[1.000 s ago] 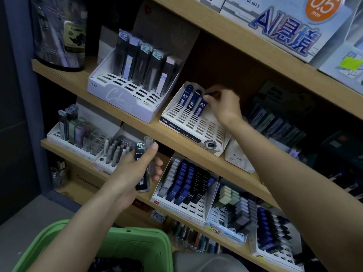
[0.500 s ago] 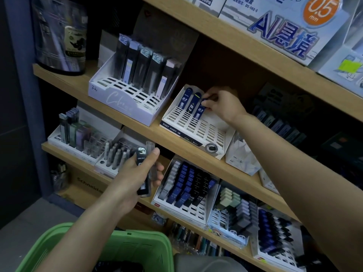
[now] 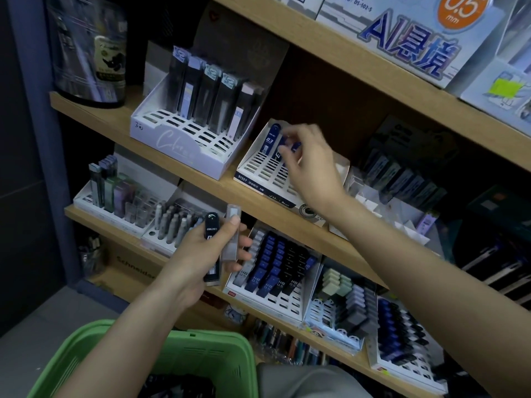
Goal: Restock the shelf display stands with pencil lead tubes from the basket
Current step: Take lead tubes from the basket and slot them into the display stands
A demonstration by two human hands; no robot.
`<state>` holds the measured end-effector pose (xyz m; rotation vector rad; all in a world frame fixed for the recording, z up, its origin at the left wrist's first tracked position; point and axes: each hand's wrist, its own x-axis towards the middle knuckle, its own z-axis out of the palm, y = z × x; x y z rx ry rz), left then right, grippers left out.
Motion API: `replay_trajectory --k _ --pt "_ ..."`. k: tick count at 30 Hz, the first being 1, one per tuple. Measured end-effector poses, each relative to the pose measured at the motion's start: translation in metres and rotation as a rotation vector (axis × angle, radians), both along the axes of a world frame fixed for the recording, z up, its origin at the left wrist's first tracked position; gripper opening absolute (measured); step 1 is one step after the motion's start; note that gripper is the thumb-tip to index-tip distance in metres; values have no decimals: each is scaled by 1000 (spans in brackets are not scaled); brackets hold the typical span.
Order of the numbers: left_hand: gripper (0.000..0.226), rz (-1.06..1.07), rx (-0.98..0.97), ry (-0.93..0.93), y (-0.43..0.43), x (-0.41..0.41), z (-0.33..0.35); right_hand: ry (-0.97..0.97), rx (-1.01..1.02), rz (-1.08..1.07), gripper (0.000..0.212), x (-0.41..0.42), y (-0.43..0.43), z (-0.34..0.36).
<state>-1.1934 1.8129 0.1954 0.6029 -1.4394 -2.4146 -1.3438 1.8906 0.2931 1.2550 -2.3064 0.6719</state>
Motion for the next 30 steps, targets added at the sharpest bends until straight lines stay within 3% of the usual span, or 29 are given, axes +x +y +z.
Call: replay_trajectory --k 3,6,9,13,15,17,21,26,30 --pt "32 -12 -49 -2 1 2 5 -227 143 123 21 35 6 -14" --pt "42 -18 -84 4 4 5 8 -584 292 174 13 52 14 -24" --pt "40 -32 -96 18 7 7 10 -920 152 184 5 56 19 -22" --pt "29 -8 -58 37 8 11 11 -1158 -94 190 5 54 34 -14" --pt "19 20 -61 45 7 13 12 -1180 -100 175 6 55 45 -11" --pt "19 41 -92 57 6 13 13 -1134 26 155 14 57 57 -12" --pt "17 35 -258 78 14 11 19 -920 268 167 46 68 76 -24" --pt "13 -53 -455 75 41 0 28 -762 174 192 54 79 94 -22" --pt "14 -68 -385 91 57 -9 39 -682 31 205 43 68 114 -8"
